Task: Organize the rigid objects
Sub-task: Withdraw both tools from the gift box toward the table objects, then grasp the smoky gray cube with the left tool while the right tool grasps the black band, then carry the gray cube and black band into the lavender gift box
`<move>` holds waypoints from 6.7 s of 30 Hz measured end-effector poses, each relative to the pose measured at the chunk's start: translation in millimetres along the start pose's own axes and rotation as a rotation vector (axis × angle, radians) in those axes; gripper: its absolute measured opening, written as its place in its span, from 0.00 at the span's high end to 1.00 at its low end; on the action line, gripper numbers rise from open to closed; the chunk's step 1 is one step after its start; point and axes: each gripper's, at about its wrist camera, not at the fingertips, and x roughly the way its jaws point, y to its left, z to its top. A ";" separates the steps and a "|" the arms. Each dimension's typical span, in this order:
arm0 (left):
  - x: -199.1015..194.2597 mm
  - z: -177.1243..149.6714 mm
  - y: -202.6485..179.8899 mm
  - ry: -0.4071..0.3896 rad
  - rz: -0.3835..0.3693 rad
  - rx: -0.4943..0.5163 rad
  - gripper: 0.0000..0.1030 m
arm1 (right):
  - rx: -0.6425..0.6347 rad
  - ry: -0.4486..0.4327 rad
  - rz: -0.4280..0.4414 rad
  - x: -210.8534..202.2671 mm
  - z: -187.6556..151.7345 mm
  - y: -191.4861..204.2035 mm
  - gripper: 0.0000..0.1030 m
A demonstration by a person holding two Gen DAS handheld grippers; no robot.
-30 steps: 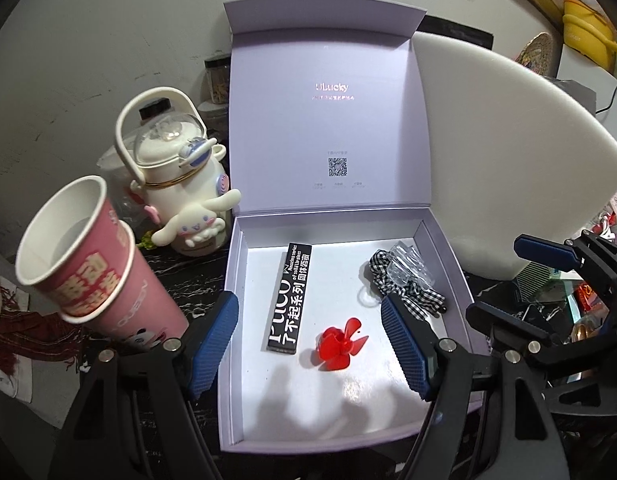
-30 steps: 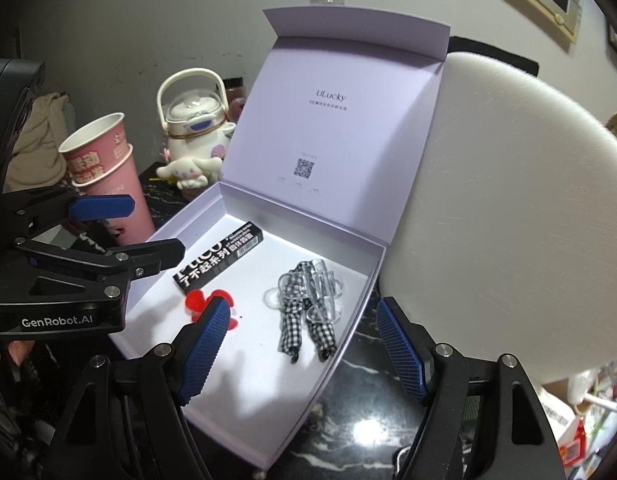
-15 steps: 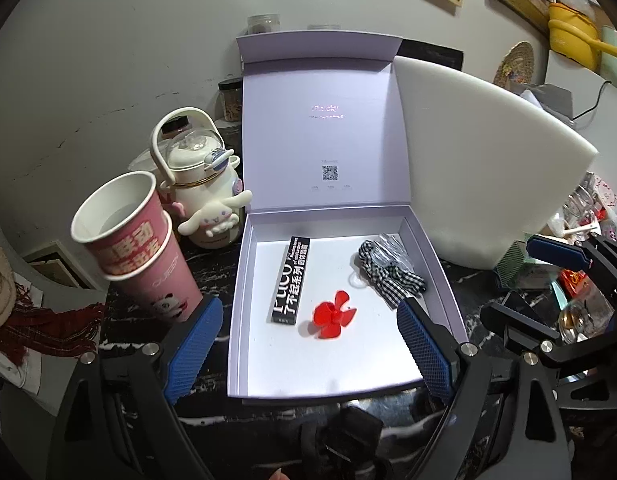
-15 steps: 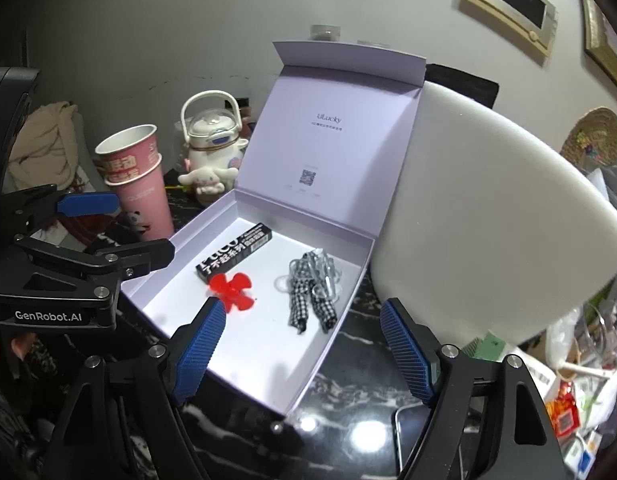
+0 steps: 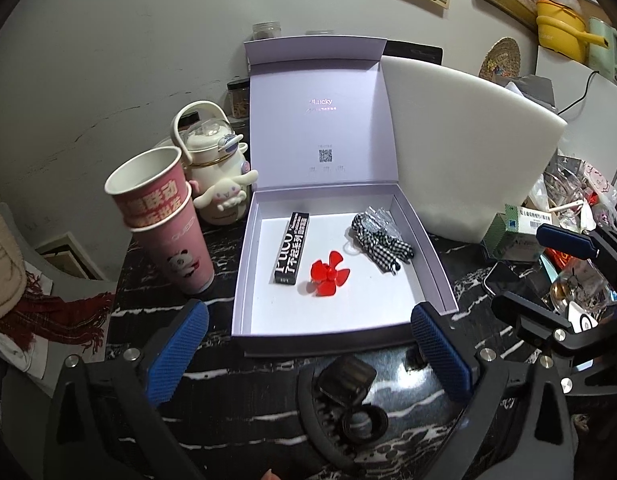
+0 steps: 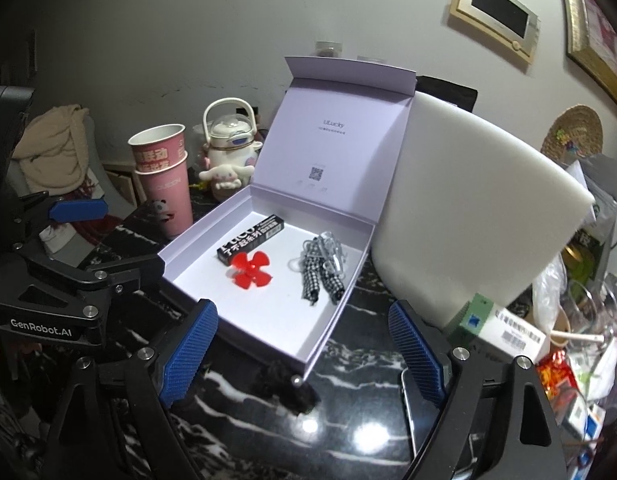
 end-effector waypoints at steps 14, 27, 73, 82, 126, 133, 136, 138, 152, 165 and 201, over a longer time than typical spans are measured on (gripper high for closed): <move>-16.1 -42.0 -5.0 0.012 0.001 -0.009 0.00 | 0.005 0.014 0.005 -13.1 -38.1 14.6 0.13; -12.9 -83.2 0.4 0.053 -0.005 -0.025 0.00 | -0.017 0.058 0.026 -7.0 -72.5 37.5 0.13; 18.2 -112.5 49.7 0.052 -0.017 -0.077 0.00 | 0.047 0.171 0.343 76.9 -94.2 81.9 0.59; 32.1 -99.1 16.9 0.028 -0.080 0.018 0.00 | 0.085 0.175 0.271 60.6 -106.4 48.7 0.59; 38.8 -112.7 -38.3 0.006 -0.170 0.180 0.39 | 0.172 0.156 0.198 33.0 -125.6 5.9 0.59; 38.1 -116.3 -37.6 0.038 -0.195 0.147 0.39 | 0.174 0.151 0.201 25.1 -124.4 5.6 0.59; 35.5 -114.3 -36.6 0.036 -0.197 0.144 0.39 | 0.173 0.146 0.200 22.9 -122.9 5.5 0.59; 35.3 -112.3 -35.8 0.046 -0.201 0.142 0.39 | 0.174 0.143 0.199 21.5 -121.8 5.2 0.59; 28.6 -78.1 -23.1 0.074 -0.281 0.084 0.39 | 0.140 0.125 0.208 12.8 -91.5 4.6 0.59; 23.2 -21.7 -5.8 0.015 -0.272 0.060 0.39 | 0.128 0.097 0.211 16.4 -50.2 -10.0 0.59; 59.6 73.7 22.4 -0.033 -0.239 0.067 0.39 | 0.027 0.029 0.206 60.6 62.4 -28.9 0.60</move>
